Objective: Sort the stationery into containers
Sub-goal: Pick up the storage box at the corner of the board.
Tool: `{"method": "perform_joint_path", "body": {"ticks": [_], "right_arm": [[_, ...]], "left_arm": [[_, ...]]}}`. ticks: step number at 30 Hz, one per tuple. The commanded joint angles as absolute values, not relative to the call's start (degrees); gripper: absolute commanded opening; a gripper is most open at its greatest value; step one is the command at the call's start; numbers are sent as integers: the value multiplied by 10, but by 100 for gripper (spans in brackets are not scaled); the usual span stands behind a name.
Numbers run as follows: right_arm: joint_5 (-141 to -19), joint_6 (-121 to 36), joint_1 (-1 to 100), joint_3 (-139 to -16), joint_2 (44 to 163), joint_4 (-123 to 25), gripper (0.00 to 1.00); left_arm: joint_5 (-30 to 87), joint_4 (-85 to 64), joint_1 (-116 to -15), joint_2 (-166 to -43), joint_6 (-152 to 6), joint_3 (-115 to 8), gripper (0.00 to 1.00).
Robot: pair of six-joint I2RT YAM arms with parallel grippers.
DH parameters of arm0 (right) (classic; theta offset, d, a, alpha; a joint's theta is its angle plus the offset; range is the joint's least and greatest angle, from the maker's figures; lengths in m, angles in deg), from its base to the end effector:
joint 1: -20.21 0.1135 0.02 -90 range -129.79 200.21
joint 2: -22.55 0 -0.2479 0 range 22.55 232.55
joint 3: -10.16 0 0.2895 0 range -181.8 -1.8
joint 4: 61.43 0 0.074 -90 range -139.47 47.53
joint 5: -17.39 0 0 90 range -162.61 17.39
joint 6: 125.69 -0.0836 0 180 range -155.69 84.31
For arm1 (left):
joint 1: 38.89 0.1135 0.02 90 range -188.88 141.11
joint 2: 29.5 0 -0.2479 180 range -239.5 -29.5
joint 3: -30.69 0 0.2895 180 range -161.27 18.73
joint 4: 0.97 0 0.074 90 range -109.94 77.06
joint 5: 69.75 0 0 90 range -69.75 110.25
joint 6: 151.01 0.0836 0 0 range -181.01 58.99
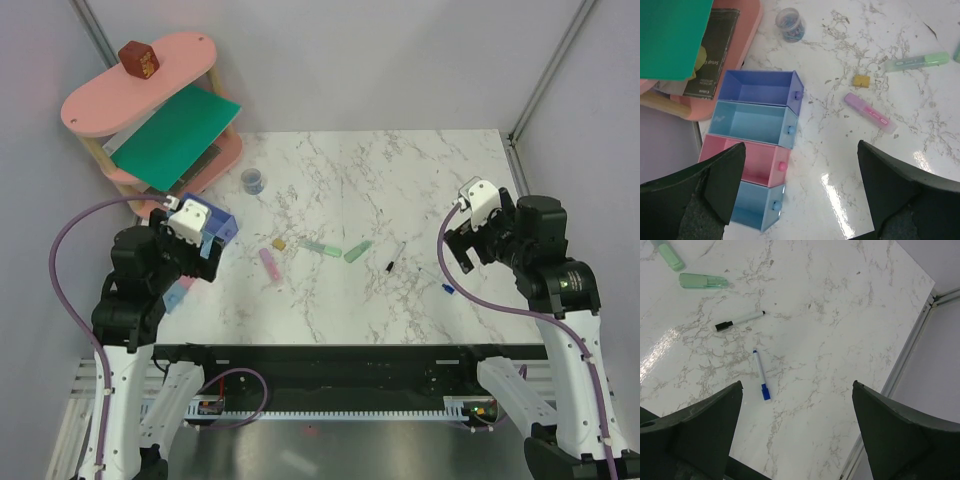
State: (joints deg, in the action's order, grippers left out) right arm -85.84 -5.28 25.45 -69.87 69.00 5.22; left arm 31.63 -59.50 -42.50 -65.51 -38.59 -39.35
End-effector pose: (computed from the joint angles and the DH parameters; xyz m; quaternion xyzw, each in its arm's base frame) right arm 0.2179 0.0392 0.3685 -0.3196 0.8145 -0.0043 0.4841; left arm 0.1999 -0.0291 0.3566 0.2407 0.8033 0.0057 0.5447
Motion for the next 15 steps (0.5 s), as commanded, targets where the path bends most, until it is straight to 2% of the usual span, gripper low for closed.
{"method": "perform_joint_path", "body": {"ticks": [1, 4, 7, 9, 15], "right_arm": [[-871, -33, 252, -718, 695, 24, 98], [-885, -37, 252, -732, 729, 12, 98], [-898, -73, 256, -775, 795, -8, 98], [-893, -89, 273, -807, 855, -20, 98], [-816, -102, 378, -924, 998, -77, 98]], "left_arm": [[183, -568, -423, -669, -476, -384, 100], [131, -575, -423, -690, -511, -372, 99], [92, -583, -420, -716, -533, -371, 90], [83, -583, -418, -726, -538, -370, 89], [29, -592, -402, -791, -570, -380, 86]]}}
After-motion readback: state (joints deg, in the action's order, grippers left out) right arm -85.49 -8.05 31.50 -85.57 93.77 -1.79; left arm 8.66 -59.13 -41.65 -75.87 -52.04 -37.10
